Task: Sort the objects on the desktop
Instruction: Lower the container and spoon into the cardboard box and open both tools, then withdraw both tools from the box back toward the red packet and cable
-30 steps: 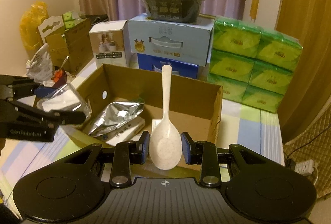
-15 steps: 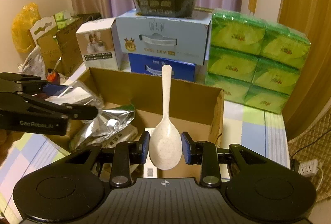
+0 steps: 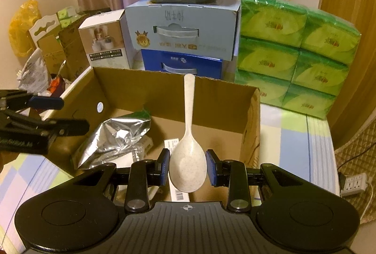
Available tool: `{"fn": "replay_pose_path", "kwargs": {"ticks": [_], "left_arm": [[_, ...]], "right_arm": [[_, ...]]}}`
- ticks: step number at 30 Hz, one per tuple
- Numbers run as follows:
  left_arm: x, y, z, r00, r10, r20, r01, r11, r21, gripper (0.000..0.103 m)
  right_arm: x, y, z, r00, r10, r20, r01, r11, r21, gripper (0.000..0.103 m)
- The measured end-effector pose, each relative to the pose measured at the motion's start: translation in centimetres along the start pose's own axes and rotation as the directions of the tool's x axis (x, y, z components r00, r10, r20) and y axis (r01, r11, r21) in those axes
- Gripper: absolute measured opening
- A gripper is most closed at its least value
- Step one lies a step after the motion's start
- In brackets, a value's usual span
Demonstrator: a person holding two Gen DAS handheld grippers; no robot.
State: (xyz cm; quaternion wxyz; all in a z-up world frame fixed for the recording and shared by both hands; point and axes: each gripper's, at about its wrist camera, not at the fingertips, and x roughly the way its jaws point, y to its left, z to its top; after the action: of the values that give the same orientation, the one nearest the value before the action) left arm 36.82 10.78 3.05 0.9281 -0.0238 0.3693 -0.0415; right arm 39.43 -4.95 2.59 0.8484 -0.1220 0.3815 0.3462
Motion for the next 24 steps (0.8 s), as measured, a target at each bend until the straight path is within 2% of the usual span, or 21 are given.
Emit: {"fn": "replay_pose_path", "kwargs": {"ticks": [2,3,5,10,11,18,24], "left_arm": [[-0.2,0.1,-0.2,1.0,0.002,0.003,-0.002,1.0,-0.004,0.079],[-0.4,0.1,-0.4,1.0,0.002,0.004,-0.002,1.0,-0.003,0.079],[-0.8,-0.1,-0.6,1.0,0.007,0.011,-0.007,1.0,0.009,0.079],[-2.7,-0.8,-1.4,0.999,0.011,0.038,-0.012,0.999,0.031,0.083],[-3.2,-0.8,-1.6,0.999,0.01,0.043,-0.011,1.0,0.029,0.085],[-6.6,-1.7,-3.7,0.999,0.019,0.051,-0.02,1.0,0.023,0.088],[-9.9,-2.5,-6.7,0.999,0.017,0.041,-0.017,1.0,-0.008,0.093]], "right_arm": [[0.1,0.1,0.1,1.0,0.029,0.003,-0.029,1.0,0.006,0.032],[0.2,0.3,0.0,1.0,0.028,0.001,-0.028,1.0,0.003,0.042],[-0.2,0.6,-0.2,1.0,0.012,0.018,-0.012,1.0,-0.008,0.049],[-2.0,0.3,-1.3,0.999,0.008,0.037,-0.008,1.0,0.021,0.054],[-2.5,0.1,-1.7,0.999,0.005,0.041,-0.006,1.0,0.026,0.057],[-6.7,0.0,-4.9,0.999,-0.007,0.045,0.005,0.998,0.06,0.075],[-10.3,0.7,-8.9,0.999,0.012,0.049,-0.017,0.995,0.096,0.084]]}}
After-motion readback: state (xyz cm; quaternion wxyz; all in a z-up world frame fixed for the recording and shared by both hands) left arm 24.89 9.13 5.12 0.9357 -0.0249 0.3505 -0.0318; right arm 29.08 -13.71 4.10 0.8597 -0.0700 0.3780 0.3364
